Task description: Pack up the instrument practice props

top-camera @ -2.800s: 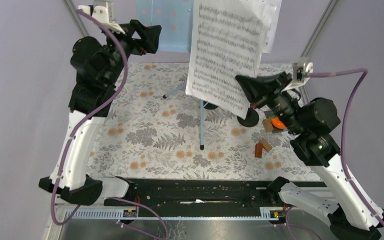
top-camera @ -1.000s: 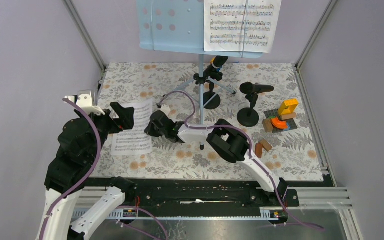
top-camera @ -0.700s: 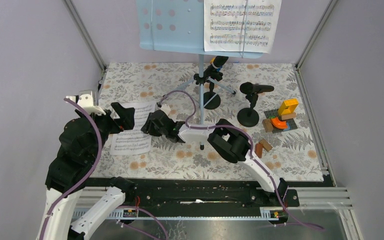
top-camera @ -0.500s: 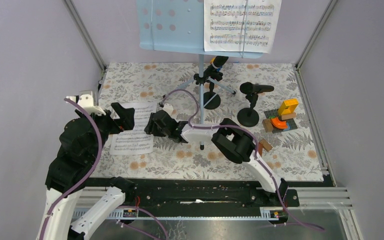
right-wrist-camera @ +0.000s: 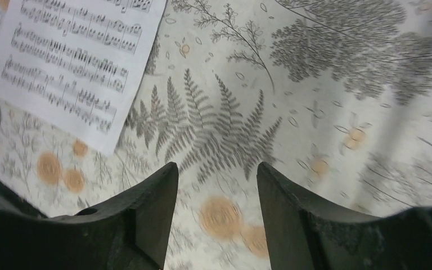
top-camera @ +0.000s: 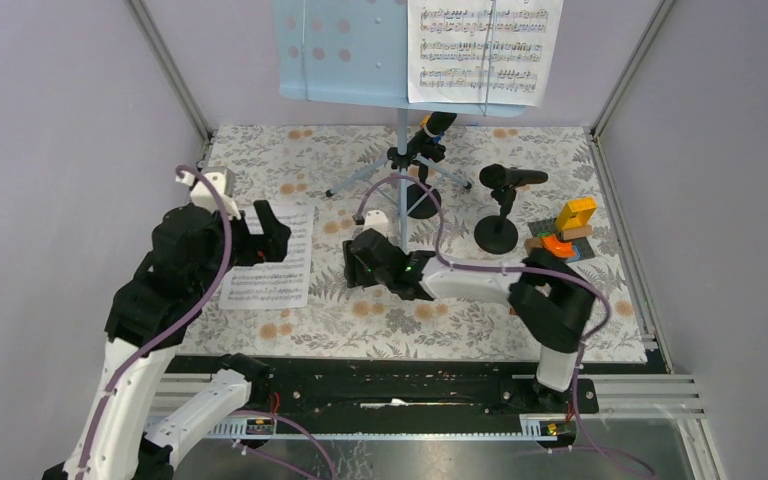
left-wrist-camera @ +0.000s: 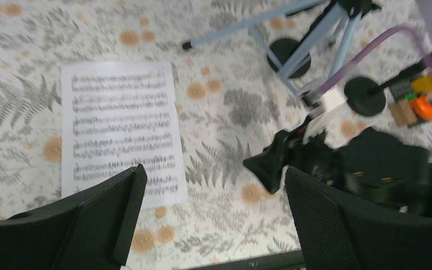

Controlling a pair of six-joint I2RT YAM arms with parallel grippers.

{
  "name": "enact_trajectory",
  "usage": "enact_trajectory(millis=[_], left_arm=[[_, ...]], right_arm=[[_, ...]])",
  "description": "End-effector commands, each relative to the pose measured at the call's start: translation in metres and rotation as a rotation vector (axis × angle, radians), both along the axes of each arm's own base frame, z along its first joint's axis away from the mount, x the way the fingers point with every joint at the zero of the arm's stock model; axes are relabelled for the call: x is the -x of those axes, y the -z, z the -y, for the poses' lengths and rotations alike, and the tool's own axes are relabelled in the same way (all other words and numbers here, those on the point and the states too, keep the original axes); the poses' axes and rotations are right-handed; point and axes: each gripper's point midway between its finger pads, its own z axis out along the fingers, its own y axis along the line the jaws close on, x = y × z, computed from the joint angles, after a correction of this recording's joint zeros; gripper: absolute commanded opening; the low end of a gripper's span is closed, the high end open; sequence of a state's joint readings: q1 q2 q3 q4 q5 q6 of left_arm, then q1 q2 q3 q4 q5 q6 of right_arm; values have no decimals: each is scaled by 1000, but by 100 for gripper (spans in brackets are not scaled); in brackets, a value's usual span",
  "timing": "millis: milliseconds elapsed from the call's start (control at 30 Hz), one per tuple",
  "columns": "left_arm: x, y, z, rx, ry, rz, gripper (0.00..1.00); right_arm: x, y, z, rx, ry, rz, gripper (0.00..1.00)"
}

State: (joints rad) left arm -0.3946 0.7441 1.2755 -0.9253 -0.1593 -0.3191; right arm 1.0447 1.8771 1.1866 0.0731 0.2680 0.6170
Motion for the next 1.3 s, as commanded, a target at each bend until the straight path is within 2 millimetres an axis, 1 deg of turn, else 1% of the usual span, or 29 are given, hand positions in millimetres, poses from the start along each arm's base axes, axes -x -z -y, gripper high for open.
enact_trajectory(millis=[0,100,167,233,333,400,467,567,700,800,833,867,967,1033,1067,1133,1200,1267], left_arm=[[13,12,14,36,72,-82,99],[17,16,17,66,82,-100,99],[20,17,23,85,112,-113,99],[21,16,29,107,131,-120,99],[21,5,32,125,150,-89,99],[19,-11,35,139,164,-45,99],[17,-33,43,160,209,10,99],[13,-73,58,204,294,108,99],[3,-128,81,257,406,228,99],[-9,-160,94,279,455,301,99],[-12,-169,98,286,470,324,99],[-15,-178,101,293,483,351,99],[-21,-210,109,319,522,449,99],[-25,-227,113,331,542,507,99],[-27,-235,114,337,543,536,99],[-30,-249,117,358,551,592,99],[-31,-261,121,389,577,641,99],[-37,-269,128,425,600,661,99]], right_arm=[[18,-46,31,62,-102,94,61],[35,-63,50,115,-165,103,62],[44,-80,60,136,-205,121,62],[53,-101,68,142,-246,152,62],[64,-135,82,128,-291,199,62],[67,-162,93,97,-289,244,62],[71,-195,102,40,-289,305,63],[80,-245,114,-36,-313,387,69],[89,-309,124,-129,-328,468,75],[82,-350,134,-133,-289,513,76],[77,-360,138,-119,-271,521,77],[73,-373,141,-126,-264,536,77],[62,-410,147,-180,-289,567,77],[54,-438,154,-210,-286,618,80],[52,-457,158,-227,-277,657,81],[56,-481,156,-242,-325,711,82],[61,-501,152,-250,-383,773,85],[60,-514,153,-240,-395,833,91]])
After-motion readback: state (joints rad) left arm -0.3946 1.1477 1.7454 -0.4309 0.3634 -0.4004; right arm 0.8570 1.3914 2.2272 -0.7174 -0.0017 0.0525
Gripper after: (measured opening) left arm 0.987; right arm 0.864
